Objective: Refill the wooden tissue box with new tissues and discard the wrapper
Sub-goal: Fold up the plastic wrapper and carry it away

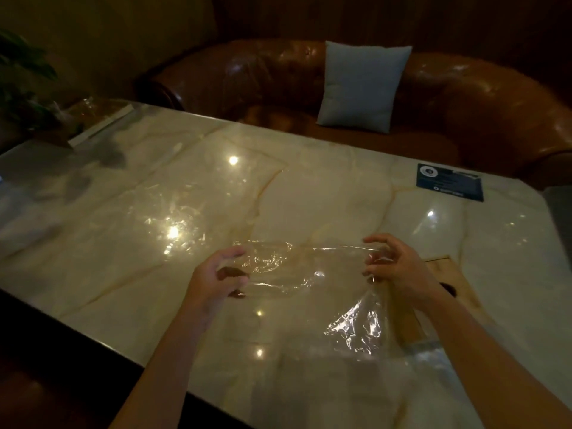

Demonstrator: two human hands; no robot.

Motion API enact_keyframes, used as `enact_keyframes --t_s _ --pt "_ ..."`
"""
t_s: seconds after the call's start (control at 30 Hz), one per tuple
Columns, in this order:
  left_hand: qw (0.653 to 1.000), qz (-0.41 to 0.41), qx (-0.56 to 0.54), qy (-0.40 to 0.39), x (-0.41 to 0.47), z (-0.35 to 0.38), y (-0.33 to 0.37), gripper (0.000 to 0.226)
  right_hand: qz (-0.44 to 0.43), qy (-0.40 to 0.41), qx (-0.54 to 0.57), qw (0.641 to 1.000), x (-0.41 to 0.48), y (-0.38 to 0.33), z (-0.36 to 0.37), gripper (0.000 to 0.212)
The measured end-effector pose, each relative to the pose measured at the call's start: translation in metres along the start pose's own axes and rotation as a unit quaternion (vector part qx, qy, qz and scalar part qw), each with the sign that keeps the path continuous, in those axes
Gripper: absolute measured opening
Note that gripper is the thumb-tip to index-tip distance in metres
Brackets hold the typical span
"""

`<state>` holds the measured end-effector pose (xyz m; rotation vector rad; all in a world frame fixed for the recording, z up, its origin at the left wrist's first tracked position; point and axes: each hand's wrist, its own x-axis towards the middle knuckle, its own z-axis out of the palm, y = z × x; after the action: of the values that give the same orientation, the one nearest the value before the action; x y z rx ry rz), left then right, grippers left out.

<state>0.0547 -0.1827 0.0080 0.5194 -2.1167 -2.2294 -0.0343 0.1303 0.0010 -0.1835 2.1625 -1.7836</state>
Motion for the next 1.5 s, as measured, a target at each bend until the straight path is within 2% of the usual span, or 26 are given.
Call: enact_keyframes --t_s 0.07,0.13,0.23,0.27,0.43,0.53,0.63,0.7,0.77,0.8,0.87,0.93,1.0,1.03,1.13,1.23,1.3,1.5 --pt "0.998 0.048 0.041 -0.003 0.000 0.004 0.012 0.050 -0.010 0.001 -0.034 0.999 0.000 -0.002 -0.002 0.047" --pt "0.988 0.125 0.093 -0.021 0.000 0.010 0.030 0.051 -0.026 0.014 -0.115 0.993 0.002 -0.007 -0.001 0.041" --pt "0.944 0.251 0.209 -0.043 -0.001 0.013 0.065 0.063 -0.066 0.027 -0.311 0.948 0.006 -0.017 -0.002 0.045" --pt "0.928 0.278 0.239 -0.061 -0.002 0.012 0.077 0.064 -0.075 0.015 -0.334 0.940 0.006 -0.021 -0.002 0.050" --pt "0.841 0.344 0.371 -0.193 -0.009 0.025 0.108 0.048 -0.074 -0.106 -0.259 0.957 -0.001 -0.056 0.011 0.056" --pt "0.820 0.364 0.371 -0.240 -0.012 0.041 0.109 0.042 -0.064 -0.162 -0.217 0.961 -0.004 -0.072 0.025 0.045" --pt "0.831 0.368 0.338 -0.245 -0.011 0.049 0.111 0.047 -0.054 -0.193 -0.150 0.968 -0.006 -0.077 0.031 0.019" --pt "0.871 0.338 0.281 -0.218 -0.005 0.045 0.110 0.053 -0.062 -0.166 -0.117 0.977 -0.008 -0.074 0.029 0.011" --pt "0.943 0.257 0.131 -0.168 0.004 0.033 0.110 0.047 -0.067 -0.124 -0.069 0.988 -0.010 -0.067 0.024 0.009" --pt "0.966 0.208 0.037 -0.152 0.008 0.025 0.108 0.043 -0.067 -0.101 -0.040 0.992 -0.011 -0.063 0.021 0.009" --pt "0.974 0.098 -0.121 -0.164 0.017 0.012 0.094 0.057 -0.064 -0.056 0.029 0.996 -0.013 -0.055 0.016 0.011" --pt "0.964 0.007 -0.180 -0.197 0.019 0.009 0.074 0.083 -0.056 -0.018 0.093 0.994 -0.014 -0.047 0.014 0.012" --pt "0.962 -0.045 -0.158 -0.220 0.016 0.017 0.053 0.091 -0.044 0.008 0.136 0.990 -0.015 -0.041 0.015 0.013" --pt "0.964 -0.059 -0.131 -0.224 0.013 0.024 0.045 0.088 -0.037 0.018 0.151 0.988 -0.015 -0.039 0.016 0.013" --pt "0.979 -0.058 -0.059 -0.189 0.007 0.041 0.026 0.050 -0.015 0.036 0.182 0.982 -0.014 -0.035 0.020 0.016" --pt "0.992 -0.042 -0.038 -0.113 0.005 0.048 0.017 0.014 0.000 0.040 0.178 0.983 -0.014 -0.031 0.024 0.017" --pt "0.994 -0.044 -0.045 -0.088 0.004 0.049 0.015 0.013 0.008 0.047 0.182 0.982 -0.014 -0.028 0.025 0.015" --pt "0.994 -0.048 -0.049 -0.084 0.003 0.050 0.015 0.018 0.055 0.034 0.126 0.990 -0.018 -0.022 0.019 0.003"
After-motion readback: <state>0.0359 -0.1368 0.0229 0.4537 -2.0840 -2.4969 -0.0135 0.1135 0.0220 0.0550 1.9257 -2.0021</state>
